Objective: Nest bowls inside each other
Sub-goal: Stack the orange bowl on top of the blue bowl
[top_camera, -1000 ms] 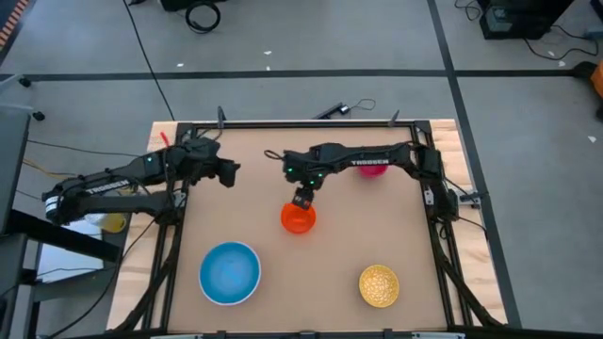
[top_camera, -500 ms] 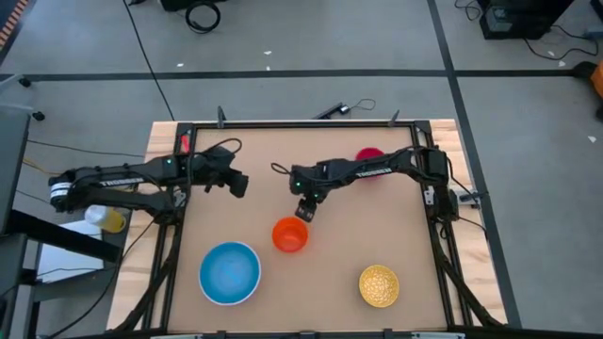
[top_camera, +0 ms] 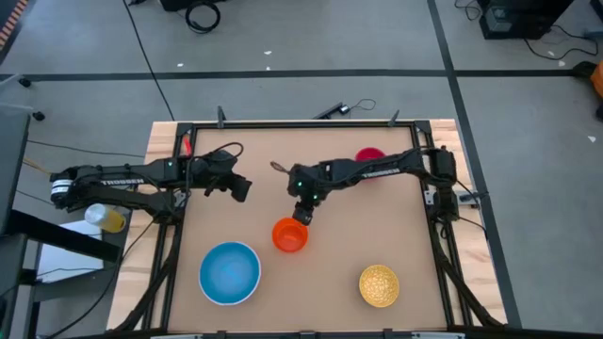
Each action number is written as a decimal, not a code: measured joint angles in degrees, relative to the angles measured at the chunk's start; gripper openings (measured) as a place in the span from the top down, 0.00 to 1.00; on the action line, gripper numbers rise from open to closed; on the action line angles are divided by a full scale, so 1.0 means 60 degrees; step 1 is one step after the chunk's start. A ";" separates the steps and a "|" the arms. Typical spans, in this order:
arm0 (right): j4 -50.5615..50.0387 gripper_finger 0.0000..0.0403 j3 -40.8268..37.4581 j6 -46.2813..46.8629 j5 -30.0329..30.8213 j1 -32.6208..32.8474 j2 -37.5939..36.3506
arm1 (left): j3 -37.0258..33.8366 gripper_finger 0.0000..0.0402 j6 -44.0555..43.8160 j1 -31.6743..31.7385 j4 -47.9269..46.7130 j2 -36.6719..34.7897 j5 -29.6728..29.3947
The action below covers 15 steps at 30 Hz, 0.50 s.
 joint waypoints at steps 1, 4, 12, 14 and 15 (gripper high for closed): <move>0.0102 0.63 0.0000 -0.0015 -0.0073 0.0075 0.0106 | 0.0000 0.61 -0.0142 -0.0044 0.0007 0.0000 0.0003; 0.0381 0.64 -0.0004 -0.0074 0.0113 0.0298 0.0379 | 0.0000 0.61 -0.0495 -0.0198 0.0081 0.0000 0.0007; 0.0345 0.80 -0.0016 -0.0430 0.0592 0.0448 0.0865 | 0.0000 0.61 -0.1494 -0.0742 0.0437 0.0000 0.0001; 0.0414 0.90 -0.0022 -0.0570 0.0763 0.0443 0.0846 | 0.0000 0.61 -0.1787 -0.0930 0.0556 0.0000 -0.0019; 0.0409 0.95 -0.0031 -0.0626 0.0765 0.0441 0.0821 | 0.0000 0.61 -0.1993 -0.1022 0.0584 0.0000 -0.0022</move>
